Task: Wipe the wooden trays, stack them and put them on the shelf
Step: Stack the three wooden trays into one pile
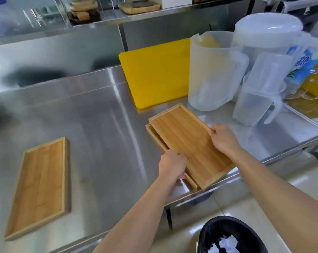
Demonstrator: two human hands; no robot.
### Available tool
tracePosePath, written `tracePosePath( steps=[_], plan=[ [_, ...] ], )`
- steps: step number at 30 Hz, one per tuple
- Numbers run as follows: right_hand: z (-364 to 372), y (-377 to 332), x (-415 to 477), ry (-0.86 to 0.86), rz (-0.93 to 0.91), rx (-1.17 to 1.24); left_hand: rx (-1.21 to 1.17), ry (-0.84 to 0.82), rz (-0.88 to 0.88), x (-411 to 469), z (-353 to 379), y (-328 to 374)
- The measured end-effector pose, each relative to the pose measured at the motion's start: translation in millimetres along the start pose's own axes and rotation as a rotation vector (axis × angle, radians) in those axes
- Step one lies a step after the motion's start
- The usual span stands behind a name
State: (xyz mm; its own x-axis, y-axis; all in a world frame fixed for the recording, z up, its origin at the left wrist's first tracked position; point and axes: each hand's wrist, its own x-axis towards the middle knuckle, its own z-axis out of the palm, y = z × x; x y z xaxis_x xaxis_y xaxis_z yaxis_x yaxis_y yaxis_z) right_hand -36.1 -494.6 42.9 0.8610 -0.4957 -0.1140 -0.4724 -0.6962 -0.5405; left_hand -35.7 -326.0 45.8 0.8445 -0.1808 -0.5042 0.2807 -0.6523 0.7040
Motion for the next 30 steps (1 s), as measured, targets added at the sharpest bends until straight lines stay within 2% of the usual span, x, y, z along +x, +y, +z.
tracePosePath(
  steps=[7, 12, 20, 22, 24, 27, 30],
  plan=[
    [12.6, 6.2, 15.2, -0.01, -0.042, -0.021, 0.182, 0.057, 0.044, 9.8, 2.6, -2.8],
    [22.5, 7.5, 19.1, 0.052, -0.053, -0.068, 0.229, 0.096, 0.032, 16.2, 4.9, -2.5],
    [29.6, 19.2, 26.6, -0.057, -0.037, 0.031, 0.283, 0.164, 0.06, 21.1, 6.5, -9.2],
    [25.9, 18.2, 27.0, -0.093, -0.033, 0.089, 0.186, 0.234, 0.058, 21.9, 5.9, -11.3],
    [23.2, 17.8, 27.4, -0.116, -0.03, 0.126, -0.02, 0.25, 0.062, 23.2, 5.9, -12.2],
    [23.0, 17.8, 25.7, -0.137, -0.047, 0.125, -0.406, 0.107, 0.037, 21.8, 12.5, -10.4],
    [26.1, 14.6, 23.1, -0.107, -0.042, 0.147, -0.571, 0.037, -0.013, 21.0, 21.6, -11.6]
  ],
)
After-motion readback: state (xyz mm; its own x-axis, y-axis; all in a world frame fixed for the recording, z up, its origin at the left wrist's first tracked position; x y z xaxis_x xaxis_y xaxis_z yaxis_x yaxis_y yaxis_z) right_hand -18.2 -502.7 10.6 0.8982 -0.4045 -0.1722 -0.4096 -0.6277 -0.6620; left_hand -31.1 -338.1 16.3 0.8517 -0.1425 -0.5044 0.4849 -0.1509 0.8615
